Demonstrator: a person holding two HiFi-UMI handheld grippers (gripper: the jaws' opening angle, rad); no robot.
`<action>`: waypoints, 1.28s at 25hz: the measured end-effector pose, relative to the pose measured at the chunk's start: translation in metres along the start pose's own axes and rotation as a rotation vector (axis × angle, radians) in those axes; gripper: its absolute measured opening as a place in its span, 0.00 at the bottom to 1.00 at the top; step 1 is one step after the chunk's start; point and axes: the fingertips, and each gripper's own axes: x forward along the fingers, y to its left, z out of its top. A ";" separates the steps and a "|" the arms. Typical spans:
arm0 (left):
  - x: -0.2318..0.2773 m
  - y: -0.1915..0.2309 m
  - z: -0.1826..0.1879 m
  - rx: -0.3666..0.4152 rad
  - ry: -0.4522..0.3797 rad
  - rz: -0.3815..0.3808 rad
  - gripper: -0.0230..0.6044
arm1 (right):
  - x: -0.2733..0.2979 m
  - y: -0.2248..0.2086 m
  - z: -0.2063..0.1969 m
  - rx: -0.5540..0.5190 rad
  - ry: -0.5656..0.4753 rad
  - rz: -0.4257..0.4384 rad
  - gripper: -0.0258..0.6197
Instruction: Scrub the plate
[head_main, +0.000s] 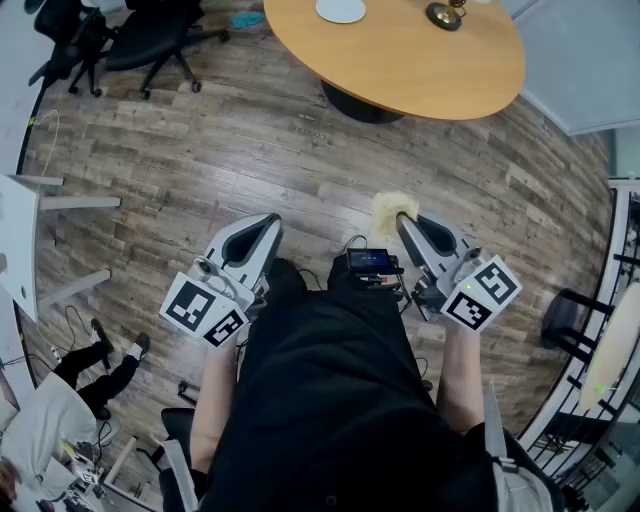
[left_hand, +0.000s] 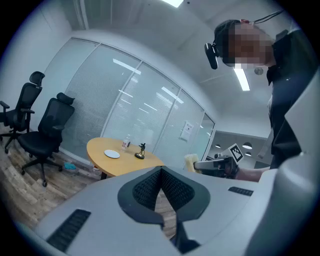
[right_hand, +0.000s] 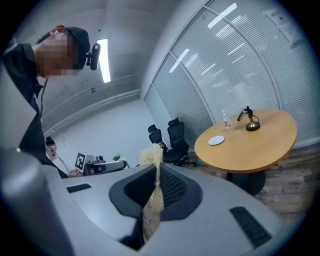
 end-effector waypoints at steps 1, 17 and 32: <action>0.000 0.000 0.000 -0.001 -0.001 0.001 0.06 | 0.000 0.000 0.000 0.002 -0.001 -0.001 0.08; 0.028 -0.035 -0.017 0.002 0.052 -0.010 0.05 | -0.042 -0.022 -0.013 0.034 -0.028 -0.007 0.08; 0.085 -0.086 -0.050 -0.043 0.141 -0.005 0.05 | -0.080 -0.081 -0.026 0.102 0.013 0.019 0.08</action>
